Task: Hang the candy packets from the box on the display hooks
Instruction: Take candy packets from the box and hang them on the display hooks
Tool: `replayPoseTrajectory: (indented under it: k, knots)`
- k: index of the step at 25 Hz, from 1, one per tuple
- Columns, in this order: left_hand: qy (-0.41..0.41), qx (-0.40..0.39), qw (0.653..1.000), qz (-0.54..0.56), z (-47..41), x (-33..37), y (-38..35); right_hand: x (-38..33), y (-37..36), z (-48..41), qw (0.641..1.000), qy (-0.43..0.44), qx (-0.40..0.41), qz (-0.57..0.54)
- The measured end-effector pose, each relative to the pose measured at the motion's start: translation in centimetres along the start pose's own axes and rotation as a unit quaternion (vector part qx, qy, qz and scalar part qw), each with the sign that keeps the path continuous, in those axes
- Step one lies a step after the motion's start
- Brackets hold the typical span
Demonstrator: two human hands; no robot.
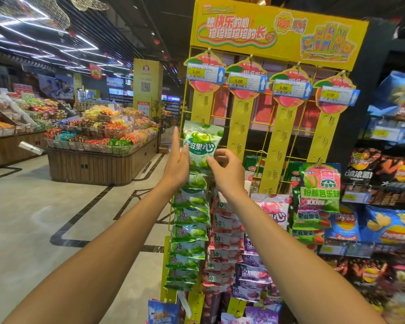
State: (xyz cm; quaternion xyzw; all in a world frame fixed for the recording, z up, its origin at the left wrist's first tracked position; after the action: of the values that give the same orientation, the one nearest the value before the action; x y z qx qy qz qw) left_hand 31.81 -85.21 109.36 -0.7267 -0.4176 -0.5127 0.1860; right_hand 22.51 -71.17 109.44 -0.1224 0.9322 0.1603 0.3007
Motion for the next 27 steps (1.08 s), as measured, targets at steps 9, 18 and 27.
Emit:
replayPoseTrajectory:
  k: [9, 18, 27]
  knots:
    - [-0.042, 0.061, 0.974, -0.215, 2.6, 0.4, 1.2, 0.2, 1.6, 0.7, 0.999, -0.012, -0.043, 0.018]
    - [-0.161, 0.110, 0.823, -0.533, 9.9, 1.9, -5.3, 1.7, 11.3, 5.4, 0.971, 0.050, -0.131, 0.193]
    - [-0.180, -0.039, 0.824, -0.536, 21.3, 1.7, -24.9, 7.3, 31.3, 15.0, 0.892, 0.036, -0.184, 0.411]
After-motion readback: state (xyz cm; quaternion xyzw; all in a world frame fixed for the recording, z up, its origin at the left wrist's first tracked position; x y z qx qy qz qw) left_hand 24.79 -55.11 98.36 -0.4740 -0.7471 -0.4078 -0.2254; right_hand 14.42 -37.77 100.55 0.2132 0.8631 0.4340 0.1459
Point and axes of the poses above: each hand's wrist, its own z-axis away from the middle knuckle, its own y-axis out of the back of the hand, x = y × z, the point moved 8 cm from there along -z, towards the middle knuckle, and after that the axes turned 14 degrees about y, right-handed, at the moved point
